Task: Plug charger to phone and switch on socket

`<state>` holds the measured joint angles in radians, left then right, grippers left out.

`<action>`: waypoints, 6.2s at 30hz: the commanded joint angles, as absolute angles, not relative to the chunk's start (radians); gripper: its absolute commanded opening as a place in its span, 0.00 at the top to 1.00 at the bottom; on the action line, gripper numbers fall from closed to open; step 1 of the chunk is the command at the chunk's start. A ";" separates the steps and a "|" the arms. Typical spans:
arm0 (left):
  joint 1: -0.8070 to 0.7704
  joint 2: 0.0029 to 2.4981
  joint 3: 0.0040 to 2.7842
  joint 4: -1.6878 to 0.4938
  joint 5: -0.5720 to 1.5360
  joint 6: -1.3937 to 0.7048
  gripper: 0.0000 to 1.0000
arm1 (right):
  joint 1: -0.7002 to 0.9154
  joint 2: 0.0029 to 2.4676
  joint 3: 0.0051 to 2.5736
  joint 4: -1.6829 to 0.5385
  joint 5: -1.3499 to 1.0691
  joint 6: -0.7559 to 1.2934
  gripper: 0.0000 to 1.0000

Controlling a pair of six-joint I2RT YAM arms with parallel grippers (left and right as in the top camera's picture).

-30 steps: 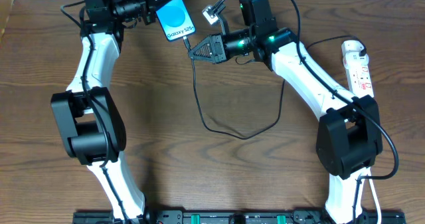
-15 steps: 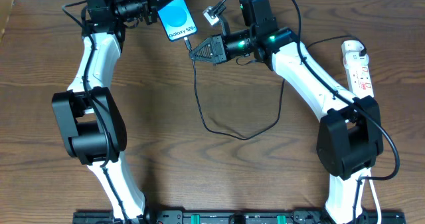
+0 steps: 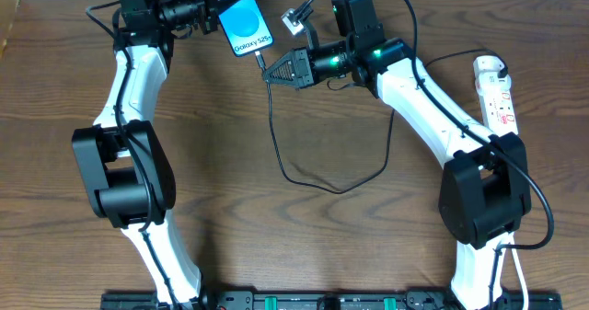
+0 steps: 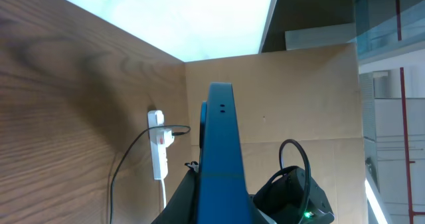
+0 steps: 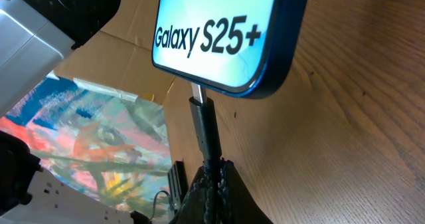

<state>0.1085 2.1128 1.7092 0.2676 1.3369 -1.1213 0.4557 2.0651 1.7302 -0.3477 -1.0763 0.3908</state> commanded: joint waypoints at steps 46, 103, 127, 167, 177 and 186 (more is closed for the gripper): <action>0.075 2.085 1.717 0.272 1.377 -1.066 0.93 | 0.466 2.033 1.732 -0.352 -1.076 0.423 0.99; 0.075 2.085 1.717 0.271 1.403 -1.021 0.93 | 0.445 2.033 1.732 -0.352 -1.076 0.450 0.99; 0.075 2.085 1.717 0.272 1.470 -0.972 0.93 | 0.422 2.033 1.732 -0.351 -1.100 0.520 0.99; 0.043 2.085 1.717 0.271 1.508 -0.960 0.93 | 0.419 2.033 1.732 -0.266 -1.031 0.520 0.99; 0.043 2.085 1.715 0.271 1.573 -0.889 0.93 | 0.394 2.033 1.732 -0.281 -1.065 0.520 0.99; 0.044 2.086 1.712 0.271 1.573 -0.887 0.93 | 0.379 2.033 1.732 -0.281 -1.102 0.520 0.99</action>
